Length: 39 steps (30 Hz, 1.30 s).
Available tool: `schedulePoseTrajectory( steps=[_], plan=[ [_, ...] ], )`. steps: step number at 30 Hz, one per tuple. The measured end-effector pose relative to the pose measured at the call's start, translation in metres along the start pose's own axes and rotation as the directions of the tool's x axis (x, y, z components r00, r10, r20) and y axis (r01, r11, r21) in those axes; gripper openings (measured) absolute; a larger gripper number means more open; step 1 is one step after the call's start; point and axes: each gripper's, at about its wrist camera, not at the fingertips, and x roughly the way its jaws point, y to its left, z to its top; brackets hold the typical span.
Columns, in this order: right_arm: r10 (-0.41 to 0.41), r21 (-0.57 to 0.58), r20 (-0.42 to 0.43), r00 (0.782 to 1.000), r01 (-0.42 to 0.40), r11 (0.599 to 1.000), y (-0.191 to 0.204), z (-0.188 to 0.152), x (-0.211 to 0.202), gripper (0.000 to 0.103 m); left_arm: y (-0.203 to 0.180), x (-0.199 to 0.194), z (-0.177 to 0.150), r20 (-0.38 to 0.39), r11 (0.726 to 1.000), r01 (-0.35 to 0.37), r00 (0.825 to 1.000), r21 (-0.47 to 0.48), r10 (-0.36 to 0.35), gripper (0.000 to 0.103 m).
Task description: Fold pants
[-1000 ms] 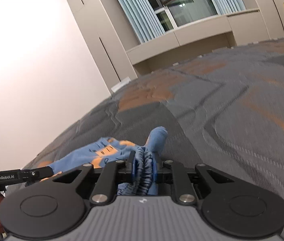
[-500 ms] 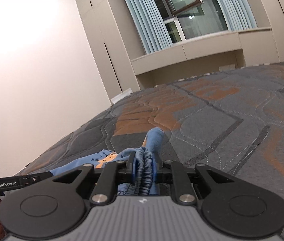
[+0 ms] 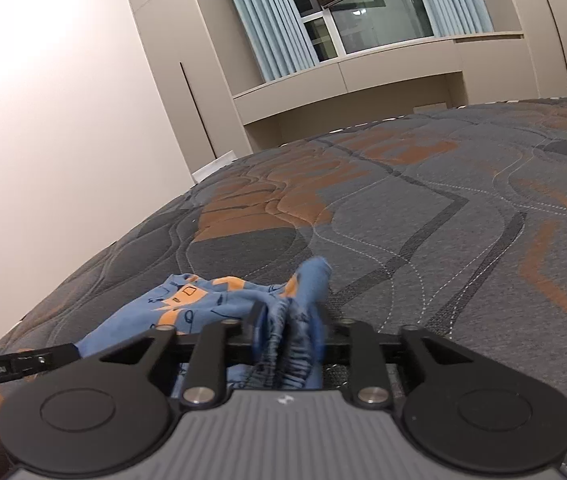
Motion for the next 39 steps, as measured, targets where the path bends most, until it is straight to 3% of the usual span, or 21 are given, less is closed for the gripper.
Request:
schedulePoseTrajectory(
  steps=[2,4,7,13,21,25,31,39],
  plan=[
    [-0.022,-0.006,0.016,1.0,0.022,1.0,0.001,0.001,-0.004,0.051,0.0,-0.007,0.001,0.006,1.0,-0.002,1.0,-0.01,0.002,0.03],
    [-0.039,-0.008,0.034,0.999,0.039,0.999,0.003,0.0,-0.014,0.075,-0.001,-0.018,-0.001,0.017,1.0,-0.006,1.0,-0.012,0.006,0.054],
    [-0.075,-0.014,0.065,0.995,0.076,0.997,0.01,-0.007,-0.038,0.102,-0.005,-0.038,-0.008,0.038,1.0,-0.013,0.999,-0.011,0.013,0.075],
    [-0.165,-0.079,0.135,0.977,0.176,0.981,0.041,-0.048,-0.102,0.103,-0.015,-0.081,-0.035,0.059,1.0,-0.025,0.998,0.013,0.024,0.102],
    [-0.162,-0.091,0.172,0.972,0.18,0.979,0.071,-0.095,-0.173,0.103,-0.022,-0.137,-0.075,0.068,0.996,-0.049,0.997,0.074,0.044,0.102],
    [-0.165,-0.12,0.168,0.972,0.186,0.975,0.083,-0.112,-0.197,0.103,-0.021,-0.159,-0.099,0.084,0.989,-0.097,0.993,0.114,0.087,0.102],
    [-0.183,-0.146,0.162,0.97,0.207,0.967,0.094,-0.13,-0.221,0.103,-0.016,-0.182,-0.124,0.055,0.992,-0.095,0.994,0.081,0.091,0.102],
    [-0.178,-0.165,0.166,0.97,0.205,0.965,0.104,-0.14,-0.242,0.103,-0.014,-0.205,-0.133,0.075,0.991,-0.105,0.992,0.078,0.099,0.102]
  ],
)
